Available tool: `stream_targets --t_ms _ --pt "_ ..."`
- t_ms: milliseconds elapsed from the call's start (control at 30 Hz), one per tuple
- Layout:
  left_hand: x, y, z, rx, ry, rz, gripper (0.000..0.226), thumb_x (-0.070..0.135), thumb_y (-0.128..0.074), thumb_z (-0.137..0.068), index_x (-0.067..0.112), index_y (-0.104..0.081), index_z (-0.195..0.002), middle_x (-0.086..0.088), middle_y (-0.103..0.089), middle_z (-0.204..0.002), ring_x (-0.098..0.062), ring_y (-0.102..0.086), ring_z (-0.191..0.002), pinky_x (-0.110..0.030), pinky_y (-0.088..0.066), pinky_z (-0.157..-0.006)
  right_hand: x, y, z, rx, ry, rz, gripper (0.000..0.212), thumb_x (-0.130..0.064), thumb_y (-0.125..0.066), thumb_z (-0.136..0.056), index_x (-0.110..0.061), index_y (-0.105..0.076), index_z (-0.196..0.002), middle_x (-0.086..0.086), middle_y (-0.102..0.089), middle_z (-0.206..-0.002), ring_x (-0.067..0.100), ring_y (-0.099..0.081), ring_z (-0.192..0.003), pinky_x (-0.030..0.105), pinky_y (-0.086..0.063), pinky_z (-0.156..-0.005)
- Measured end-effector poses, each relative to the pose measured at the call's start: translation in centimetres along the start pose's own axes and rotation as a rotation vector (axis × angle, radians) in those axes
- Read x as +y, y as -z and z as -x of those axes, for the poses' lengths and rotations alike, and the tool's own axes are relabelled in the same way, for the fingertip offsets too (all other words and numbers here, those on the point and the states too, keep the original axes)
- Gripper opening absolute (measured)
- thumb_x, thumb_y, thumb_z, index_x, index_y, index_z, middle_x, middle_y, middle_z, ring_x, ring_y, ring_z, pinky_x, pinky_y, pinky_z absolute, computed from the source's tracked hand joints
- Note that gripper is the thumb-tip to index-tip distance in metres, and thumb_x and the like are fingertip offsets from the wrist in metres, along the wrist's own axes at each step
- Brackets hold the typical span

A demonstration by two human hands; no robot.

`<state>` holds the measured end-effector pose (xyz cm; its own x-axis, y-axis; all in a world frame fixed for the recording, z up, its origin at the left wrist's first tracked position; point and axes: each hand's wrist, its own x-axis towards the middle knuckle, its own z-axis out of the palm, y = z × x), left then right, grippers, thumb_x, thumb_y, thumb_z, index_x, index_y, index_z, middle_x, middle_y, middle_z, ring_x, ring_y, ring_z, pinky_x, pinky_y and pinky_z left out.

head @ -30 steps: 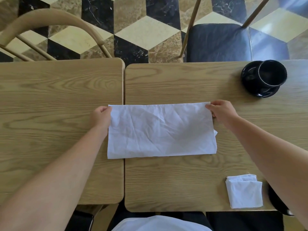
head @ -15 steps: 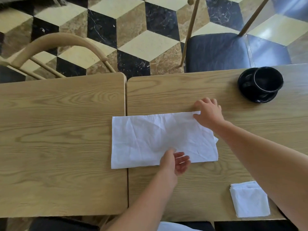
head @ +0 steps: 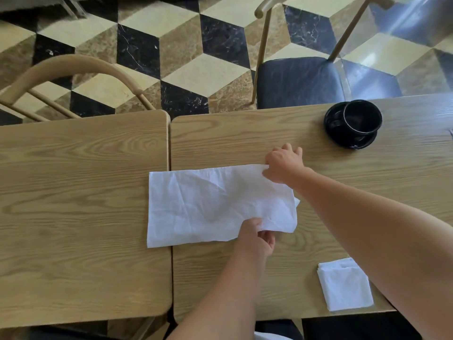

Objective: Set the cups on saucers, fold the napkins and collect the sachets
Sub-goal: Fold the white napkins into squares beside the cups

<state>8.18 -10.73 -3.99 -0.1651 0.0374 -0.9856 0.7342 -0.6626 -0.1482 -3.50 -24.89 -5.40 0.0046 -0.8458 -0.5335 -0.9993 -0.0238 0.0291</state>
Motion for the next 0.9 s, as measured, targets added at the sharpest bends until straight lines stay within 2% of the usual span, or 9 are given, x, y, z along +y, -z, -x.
stream_targets --t_ms 100,167,267,400,467,567,667,767,900 --pt "1.0 0.5 1.6 -0.241 -0.165 0.087 0.028 -0.005 -0.047 -0.081 0.006 -0.066 -0.099 -0.014 -0.071 -0.098 -0.035 -0.067 -0.093 -0.044 -0.055 -0.089 0.1 1.8 1.3 -0.025 -0.045 -0.121 0.017 -0.031 -0.055 -0.086 -0.017 -0.062 -0.080 0.001 -0.064 -0.089 0.026 -0.055 -0.096 0.038 -0.032 -0.078" --pt "2.1 0.3 3.3 -0.311 -0.247 0.085 0.022 -0.004 -0.050 -0.083 0.007 -0.066 -0.094 -0.012 -0.073 -0.090 -0.031 -0.068 -0.087 -0.043 -0.054 -0.094 0.1 3.7 2.2 -0.111 -0.096 -0.312 0.021 -0.031 -0.059 -0.088 -0.011 -0.063 -0.091 0.005 -0.063 -0.091 0.027 -0.061 -0.085 0.031 -0.044 -0.070" --pt "4.9 -0.3 6.3 -0.374 -0.341 0.013 0.015 0.006 -0.054 -0.091 0.005 -0.069 -0.095 -0.012 -0.075 -0.090 -0.030 -0.071 -0.087 -0.040 -0.056 -0.084 -0.1 7.1 3.6 -0.189 -0.230 -0.688 0.024 -0.028 -0.067 -0.091 -0.005 -0.061 -0.095 0.009 -0.054 -0.076 0.022 -0.054 -0.064 0.026 -0.045 -0.056" --pt "9.0 -1.4 11.3 -0.373 -0.423 -0.040 0.013 0.013 -0.059 -0.093 0.006 -0.066 -0.102 -0.012 -0.070 -0.098 -0.025 -0.069 -0.075 -0.033 -0.058 -0.064 -0.5 12.2 5.7 -0.220 -0.340 -1.185 0.015 -0.018 -0.068 -0.093 -0.009 -0.057 -0.087 0.007 -0.055 -0.073 0.017 -0.054 -0.063 0.024 -0.046 -0.057" --pt "11.0 -2.1 14.0 -0.364 -0.476 -0.033 0.009 0.010 -0.062 -0.092 0.003 -0.066 -0.098 -0.010 -0.070 -0.081 -0.018 -0.069 -0.057 -0.027 -0.059 -0.053 -1.0 15.0 6.8 -0.225 -0.288 -1.220 0.022 -0.019 -0.062 -0.095 -0.011 -0.057 -0.075 0.004 -0.054 -0.056 0.012 -0.047 -0.048 0.020 -0.036 -0.045" --pt "13.4 -3.4 18.1 -0.381 -0.587 -0.122 0.023 0.003 -0.056 -0.096 0.004 -0.060 -0.073 -0.002 -0.057 -0.041 -0.009 -0.055 -0.032 -0.021 -0.056 -0.044 -1.8 19.1 8.4 -0.230 -0.243 -1.286 0.025 -0.018 -0.054 -0.093 -0.014 -0.054 -0.068 0.000 -0.049 -0.054 0.009 -0.038 -0.045 0.016 -0.026 -0.041" --pt "15.0 -4.6 21.9 -0.385 -0.720 -0.201 0.033 0.002 -0.052 -0.098 0.009 -0.049 -0.065 0.001 -0.042 -0.036 -0.007 -0.037 -0.024 -0.017 -0.050 -0.040 -2.9 22.5 10.0 -0.163 -0.237 -1.373 0.017 -0.020 -0.059 -0.093 -0.015 -0.056 -0.077 -0.003 -0.053 -0.051 0.005 -0.042 -0.041 0.015 -0.026 -0.040" --pt "16.1 -5.1 24.9 -0.376 -0.765 -0.173 0.028 0.012 -0.061 -0.098 0.006 -0.052 -0.072 -0.002 -0.048 -0.058 -0.006 -0.030 -0.026 -0.018 -0.051 -0.040 -3.5 24.8 11.3 -0.097 -0.227 -1.555 0.016 -0.023 -0.064 -0.095 -0.014 -0.055 -0.085 -0.003 -0.051 -0.053 0.003 -0.044 -0.037 0.012 -0.027 -0.035" --pt "16.9 -4.9 27.5 -0.500 -0.623 0.111 0.010 0.024 -0.065 -0.098 0.015 -0.068 -0.102 0.001 -0.047 -0.040 -0.005 -0.030 -0.028 -0.022 -0.054 -0.039 -4.3 26.2 12.3 -0.076 -0.216 -1.846 0.022 -0.024 -0.074 -0.091 -0.011 -0.059 -0.082 -0.004 -0.052 -0.056 0.001 -0.044 -0.036 0.010 -0.034 -0.034"
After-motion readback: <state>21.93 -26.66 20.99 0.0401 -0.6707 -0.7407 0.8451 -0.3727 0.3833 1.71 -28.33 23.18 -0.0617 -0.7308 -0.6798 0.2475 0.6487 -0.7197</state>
